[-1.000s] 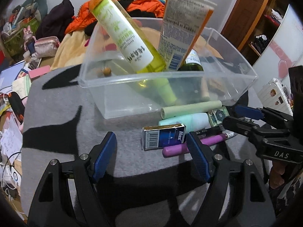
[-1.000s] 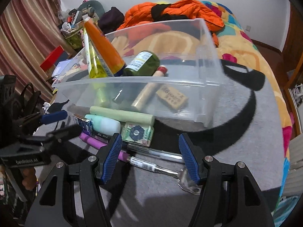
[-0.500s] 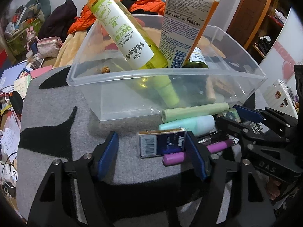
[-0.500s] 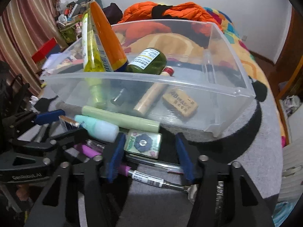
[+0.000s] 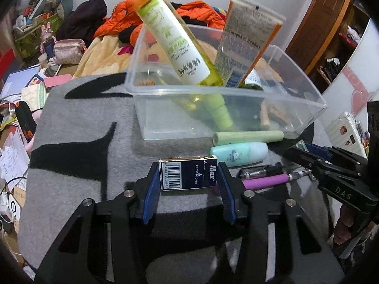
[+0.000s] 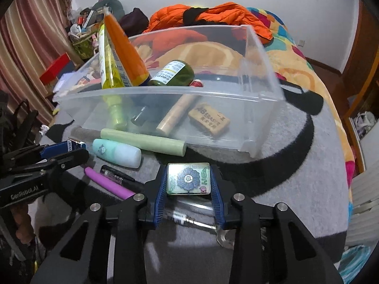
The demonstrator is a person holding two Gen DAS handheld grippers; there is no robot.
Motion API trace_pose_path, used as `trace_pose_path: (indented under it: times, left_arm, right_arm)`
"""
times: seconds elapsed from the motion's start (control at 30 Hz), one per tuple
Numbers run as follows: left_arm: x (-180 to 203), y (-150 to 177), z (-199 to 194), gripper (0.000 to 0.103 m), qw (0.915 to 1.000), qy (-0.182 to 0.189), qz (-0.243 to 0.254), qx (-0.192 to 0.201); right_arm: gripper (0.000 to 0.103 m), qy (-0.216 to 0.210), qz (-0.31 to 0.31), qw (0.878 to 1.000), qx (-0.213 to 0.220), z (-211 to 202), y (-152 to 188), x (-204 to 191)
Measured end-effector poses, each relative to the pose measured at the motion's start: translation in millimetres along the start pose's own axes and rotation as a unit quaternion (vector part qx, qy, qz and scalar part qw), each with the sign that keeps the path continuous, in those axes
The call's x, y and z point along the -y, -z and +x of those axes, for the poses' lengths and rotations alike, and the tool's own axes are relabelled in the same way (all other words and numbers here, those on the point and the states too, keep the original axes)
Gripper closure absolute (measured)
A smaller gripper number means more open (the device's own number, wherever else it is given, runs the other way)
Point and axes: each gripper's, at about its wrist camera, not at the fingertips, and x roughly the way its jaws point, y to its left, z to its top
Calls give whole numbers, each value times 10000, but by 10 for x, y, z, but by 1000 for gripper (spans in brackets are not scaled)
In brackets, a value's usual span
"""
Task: Organize objects
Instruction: 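Grasp the blue Max box with the left tool while the right tool grasps the floral card, then carry both held items into the clear box and open both tools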
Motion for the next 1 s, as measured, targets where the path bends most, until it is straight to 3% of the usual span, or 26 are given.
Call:
trace_pose_path:
  times: [0.6, 1.0]
  left_arm:
    - [175, -317, -599, 56, 9956, 208, 171, 899]
    - [190, -593, -594, 56, 9924, 1, 339, 1185]
  right_arm:
    - [72, -158, 24, 9954, 940, -707, -219, -15]
    - [72, -10, -111, 9902, 1390, -818, -567, 39]
